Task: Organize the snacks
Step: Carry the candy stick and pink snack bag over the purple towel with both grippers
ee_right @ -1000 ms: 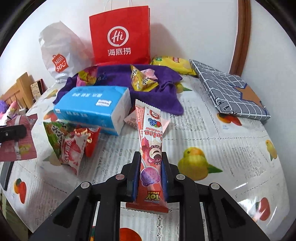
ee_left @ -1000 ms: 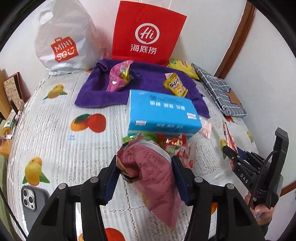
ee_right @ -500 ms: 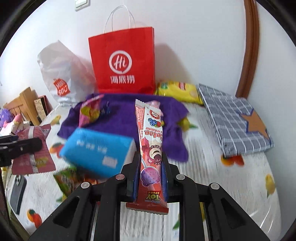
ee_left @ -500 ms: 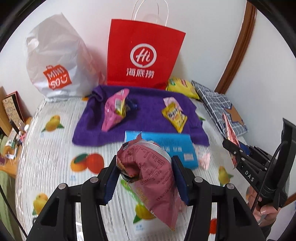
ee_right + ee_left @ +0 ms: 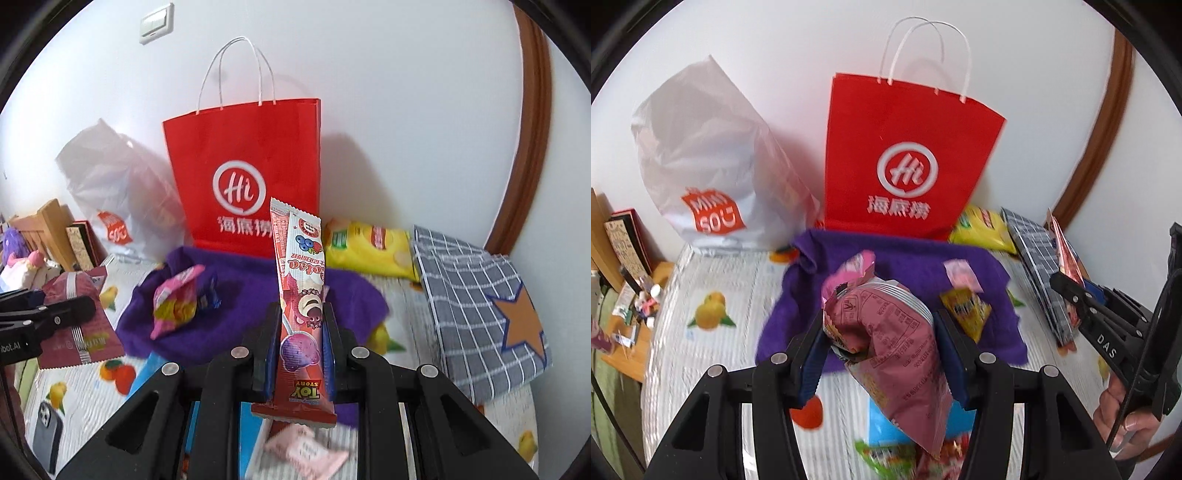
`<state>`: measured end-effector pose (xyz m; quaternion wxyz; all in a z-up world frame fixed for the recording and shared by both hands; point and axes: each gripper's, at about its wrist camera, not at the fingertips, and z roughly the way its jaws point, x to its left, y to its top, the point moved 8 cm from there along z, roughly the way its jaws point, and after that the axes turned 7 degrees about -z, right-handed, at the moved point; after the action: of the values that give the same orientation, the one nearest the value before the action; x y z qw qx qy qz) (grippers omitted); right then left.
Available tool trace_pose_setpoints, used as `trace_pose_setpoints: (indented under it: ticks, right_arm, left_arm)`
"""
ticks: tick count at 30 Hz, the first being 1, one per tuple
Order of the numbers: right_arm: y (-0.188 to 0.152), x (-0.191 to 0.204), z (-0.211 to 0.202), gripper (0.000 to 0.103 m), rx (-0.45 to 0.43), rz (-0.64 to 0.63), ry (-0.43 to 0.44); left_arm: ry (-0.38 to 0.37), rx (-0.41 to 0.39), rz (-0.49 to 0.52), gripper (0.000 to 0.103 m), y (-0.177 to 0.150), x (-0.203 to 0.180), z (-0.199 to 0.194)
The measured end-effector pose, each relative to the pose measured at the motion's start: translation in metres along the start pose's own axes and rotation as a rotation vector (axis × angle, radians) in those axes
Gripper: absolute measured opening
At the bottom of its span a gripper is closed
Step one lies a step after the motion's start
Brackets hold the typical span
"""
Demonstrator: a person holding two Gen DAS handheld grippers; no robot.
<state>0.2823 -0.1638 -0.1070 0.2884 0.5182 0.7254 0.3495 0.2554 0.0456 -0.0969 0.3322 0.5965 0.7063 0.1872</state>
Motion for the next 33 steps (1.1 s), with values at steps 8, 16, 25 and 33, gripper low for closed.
trace_pose_setpoints:
  ticks: [8, 16, 25, 33]
  right_arm:
    - [0.036, 0.004, 0.029, 0.02, -0.021, -0.015, 0.003]
    - [0.034, 0.005, 0.065, 0.02, 0.017, -0.026, 0.002]
    - [0.016, 0.0, 0.102, 0.02, 0.109, -0.012, 0.007]
    - [0.01, -0.001, 0.112, 0.02, 0.13, -0.018, 0.006]
  left_arm:
    - [0.002, -0.001, -0.014, 0.053, 0.039, -0.005, 0.031]
    - [0.02, 0.012, -0.006, 0.053, 0.061, -0.002, 0.066]
    - [0.019, 0.08, -0.011, 0.053, 0.05, 0.004, 0.087]
    - [0.019, 0.097, -0.005, 0.053, 0.045, 0.003, 0.093]
